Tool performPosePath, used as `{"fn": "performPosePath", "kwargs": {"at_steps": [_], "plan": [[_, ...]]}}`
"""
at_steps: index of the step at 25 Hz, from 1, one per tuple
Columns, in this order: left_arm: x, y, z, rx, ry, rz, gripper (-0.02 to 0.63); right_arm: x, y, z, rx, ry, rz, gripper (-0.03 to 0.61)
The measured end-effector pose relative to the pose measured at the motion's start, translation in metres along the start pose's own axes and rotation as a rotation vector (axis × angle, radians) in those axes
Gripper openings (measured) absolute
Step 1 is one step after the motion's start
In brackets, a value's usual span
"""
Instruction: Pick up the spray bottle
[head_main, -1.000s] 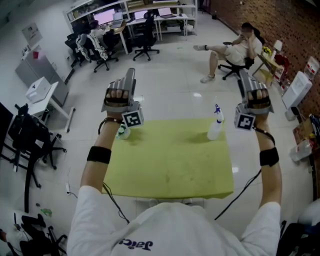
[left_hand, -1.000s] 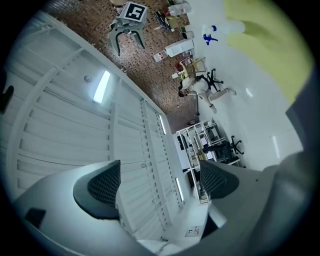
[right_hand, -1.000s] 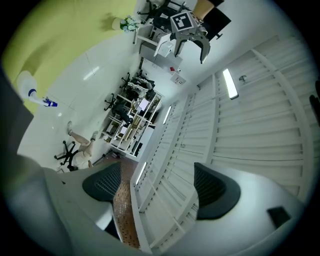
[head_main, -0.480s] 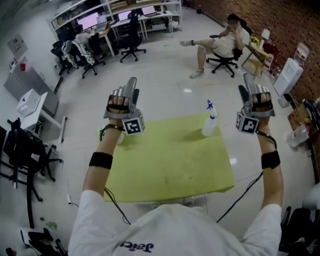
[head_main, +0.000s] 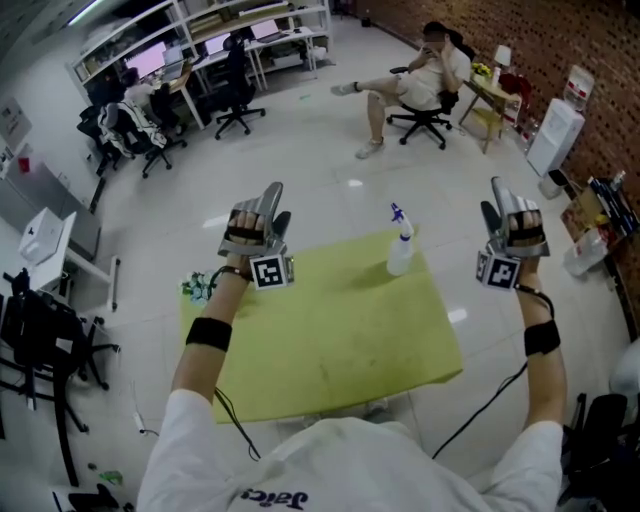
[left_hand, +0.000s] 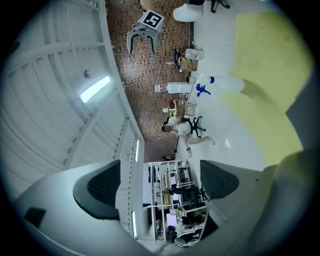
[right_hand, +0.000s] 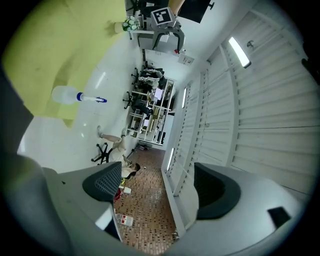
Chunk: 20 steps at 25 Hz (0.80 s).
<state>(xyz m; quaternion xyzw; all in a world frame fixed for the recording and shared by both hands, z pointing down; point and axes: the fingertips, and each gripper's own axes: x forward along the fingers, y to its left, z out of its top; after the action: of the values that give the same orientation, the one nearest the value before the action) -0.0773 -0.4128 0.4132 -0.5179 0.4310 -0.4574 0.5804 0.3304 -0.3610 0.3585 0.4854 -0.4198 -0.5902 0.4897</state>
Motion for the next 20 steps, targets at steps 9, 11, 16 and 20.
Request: {"fn": "performPosePath", "kwargs": {"at_steps": [9,11,16,20], "plan": [[0.024,-0.042,0.043,-0.076,-0.069,-0.096,0.499,-0.025,0.056,-0.044,0.041,0.067,0.123,0.465],[0.026,-0.055,0.050,-0.105,-0.073,-0.123,0.499,-0.035,0.071,-0.053,0.086,0.086,0.153,0.466],[0.033,-0.073,0.066,-0.171,-0.090,-0.167,0.499,-0.056,0.107,-0.080,0.176,0.154,0.241,0.466],[0.041,-0.080,0.078,-0.193,-0.111,-0.186,0.499,-0.063,0.134,-0.096,0.210,0.194,0.300,0.466]]}}
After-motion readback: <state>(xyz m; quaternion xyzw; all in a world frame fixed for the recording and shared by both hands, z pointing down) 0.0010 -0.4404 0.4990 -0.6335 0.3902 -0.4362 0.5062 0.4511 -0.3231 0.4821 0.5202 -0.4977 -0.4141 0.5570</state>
